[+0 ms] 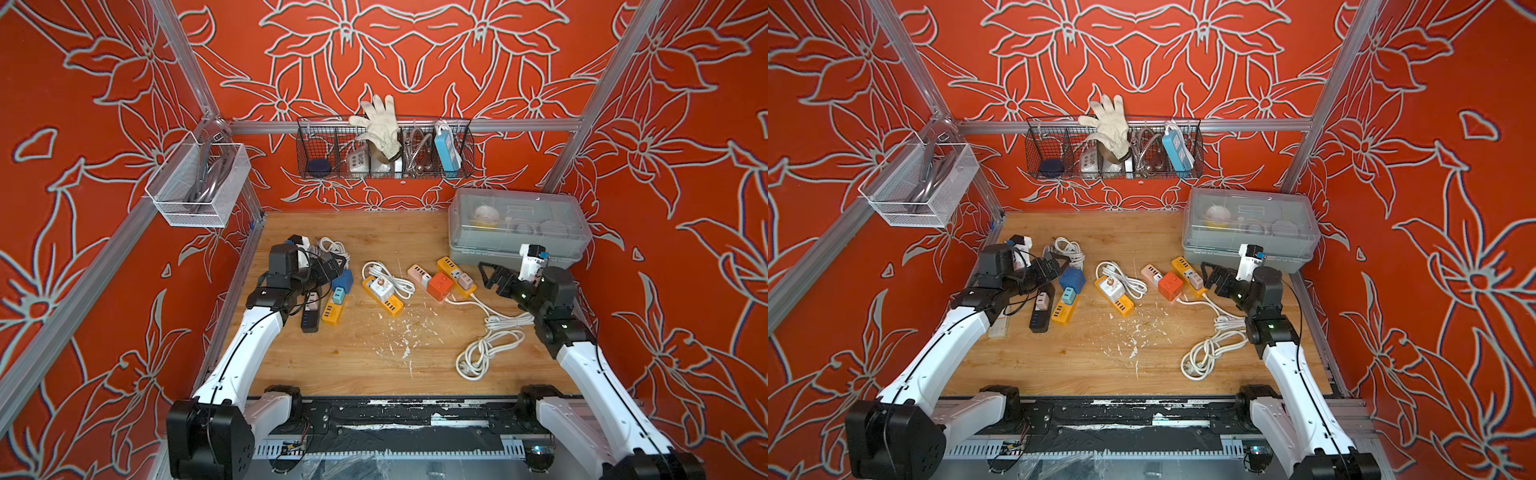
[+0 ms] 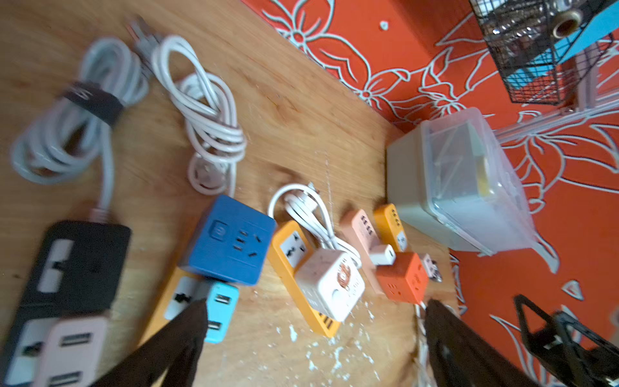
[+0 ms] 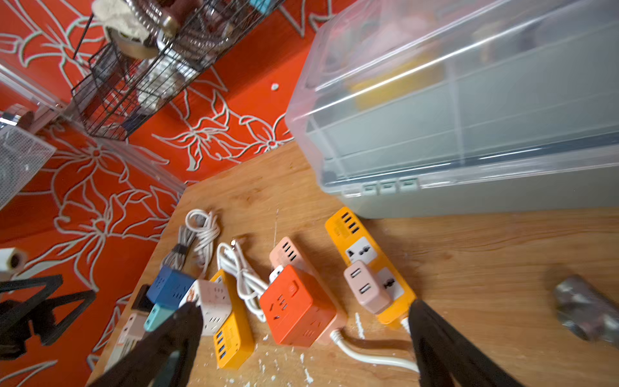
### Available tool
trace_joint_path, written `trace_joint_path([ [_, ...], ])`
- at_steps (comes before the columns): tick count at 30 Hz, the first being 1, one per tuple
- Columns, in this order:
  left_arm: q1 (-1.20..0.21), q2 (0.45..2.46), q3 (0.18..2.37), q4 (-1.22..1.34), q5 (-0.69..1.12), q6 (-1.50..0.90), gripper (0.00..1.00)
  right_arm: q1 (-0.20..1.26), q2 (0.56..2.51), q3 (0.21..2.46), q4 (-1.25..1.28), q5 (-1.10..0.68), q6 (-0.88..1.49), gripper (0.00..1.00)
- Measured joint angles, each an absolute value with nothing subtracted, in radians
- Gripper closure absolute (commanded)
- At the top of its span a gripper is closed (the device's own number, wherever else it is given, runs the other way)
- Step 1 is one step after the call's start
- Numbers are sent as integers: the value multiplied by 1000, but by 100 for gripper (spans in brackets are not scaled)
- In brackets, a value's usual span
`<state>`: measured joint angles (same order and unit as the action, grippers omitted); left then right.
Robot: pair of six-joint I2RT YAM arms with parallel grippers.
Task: Pull the plug off the socket
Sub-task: Move the socket to the center of the board.
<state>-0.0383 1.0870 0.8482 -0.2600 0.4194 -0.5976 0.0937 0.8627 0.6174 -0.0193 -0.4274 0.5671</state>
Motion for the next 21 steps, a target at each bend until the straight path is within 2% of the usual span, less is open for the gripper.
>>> trace_joint_path([
  [10,-118,892,715,-315,423,-810,0,355,1123,857,-192,-508,442,1],
  [21,-118,826,652,-405,327,-898,0,706,1474,1208,-417,-311,112,1],
])
